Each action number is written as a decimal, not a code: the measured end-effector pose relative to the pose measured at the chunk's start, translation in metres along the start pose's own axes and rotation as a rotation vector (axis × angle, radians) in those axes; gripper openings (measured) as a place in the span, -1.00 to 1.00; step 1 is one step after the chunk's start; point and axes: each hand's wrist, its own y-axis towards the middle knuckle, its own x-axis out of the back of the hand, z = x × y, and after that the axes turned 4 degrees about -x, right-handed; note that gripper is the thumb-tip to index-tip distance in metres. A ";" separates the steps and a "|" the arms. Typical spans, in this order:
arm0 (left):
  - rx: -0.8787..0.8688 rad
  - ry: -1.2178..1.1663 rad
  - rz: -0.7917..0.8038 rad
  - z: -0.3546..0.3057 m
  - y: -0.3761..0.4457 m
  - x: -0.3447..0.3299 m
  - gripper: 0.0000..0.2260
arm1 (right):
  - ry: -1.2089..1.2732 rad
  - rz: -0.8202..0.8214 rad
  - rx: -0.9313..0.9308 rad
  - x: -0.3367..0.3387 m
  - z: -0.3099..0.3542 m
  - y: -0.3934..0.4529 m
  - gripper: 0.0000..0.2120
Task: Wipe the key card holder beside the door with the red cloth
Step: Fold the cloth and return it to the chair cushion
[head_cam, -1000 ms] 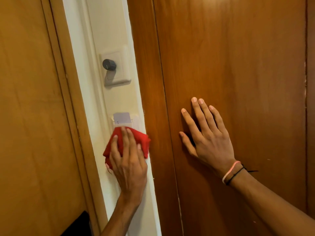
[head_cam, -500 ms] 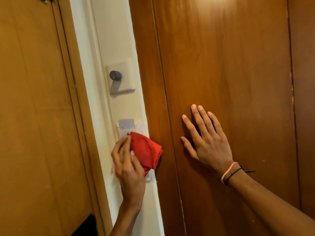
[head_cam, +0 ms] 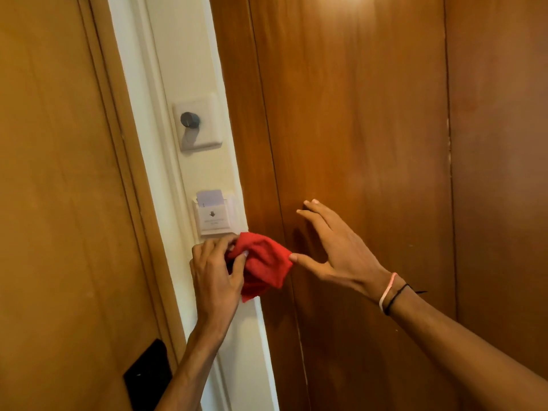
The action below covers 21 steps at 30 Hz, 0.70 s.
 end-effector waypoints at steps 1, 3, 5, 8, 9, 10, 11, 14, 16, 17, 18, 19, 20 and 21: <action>-0.024 -0.036 0.018 -0.007 -0.006 -0.002 -0.69 | 0.113 0.079 -0.031 0.002 0.001 -0.007 -0.17; -0.067 -0.119 0.071 -0.022 -0.019 -0.010 -0.71 | 0.300 0.213 -0.098 0.007 0.000 -0.023 -0.27; -0.094 -0.219 0.147 -0.036 -0.031 -0.017 -0.75 | 0.466 0.272 -0.149 0.010 -0.007 -0.037 -0.53; -0.100 -0.353 0.265 -0.052 -0.050 -0.031 -0.80 | 0.649 0.315 -0.280 0.016 -0.023 -0.061 -0.85; -0.094 -0.377 0.297 -0.055 -0.058 -0.037 -0.81 | 0.664 0.331 -0.333 0.018 -0.031 -0.071 -0.86; -0.082 -0.394 0.327 -0.057 -0.067 -0.044 -0.81 | 0.673 0.354 -0.384 0.020 -0.038 -0.082 -0.86; -0.061 -0.413 0.365 -0.058 -0.076 -0.051 -0.80 | 0.683 0.385 -0.436 0.020 -0.045 -0.093 -0.88; 0.053 -0.498 0.543 -0.061 -0.119 -0.081 -0.77 | 0.699 0.488 -0.614 0.013 -0.072 -0.140 -0.96; 0.149 -0.545 0.647 -0.059 -0.146 -0.098 -0.76 | 0.710 0.542 -0.728 0.003 -0.088 -0.170 -0.96; 0.217 -0.570 0.696 -0.057 -0.165 -0.109 -0.76 | 0.720 0.564 -0.796 -0.005 -0.096 -0.189 -0.98; 0.280 -0.588 0.733 -0.055 -0.179 -0.117 -0.76 | 0.726 0.574 -0.854 -0.013 -0.102 -0.204 -0.98; 0.351 -0.604 0.774 -0.052 -0.198 -0.126 -0.76 | 0.728 0.578 -0.925 -0.023 -0.109 -0.222 -0.94; 0.422 -0.620 0.810 -0.049 -0.217 -0.134 -0.77 | 0.731 0.574 -1.002 -0.033 -0.114 -0.240 -0.92; 0.490 -0.631 0.846 -0.045 -0.236 -0.142 -0.78 | 0.735 0.564 -1.084 -0.044 -0.120 -0.257 -0.90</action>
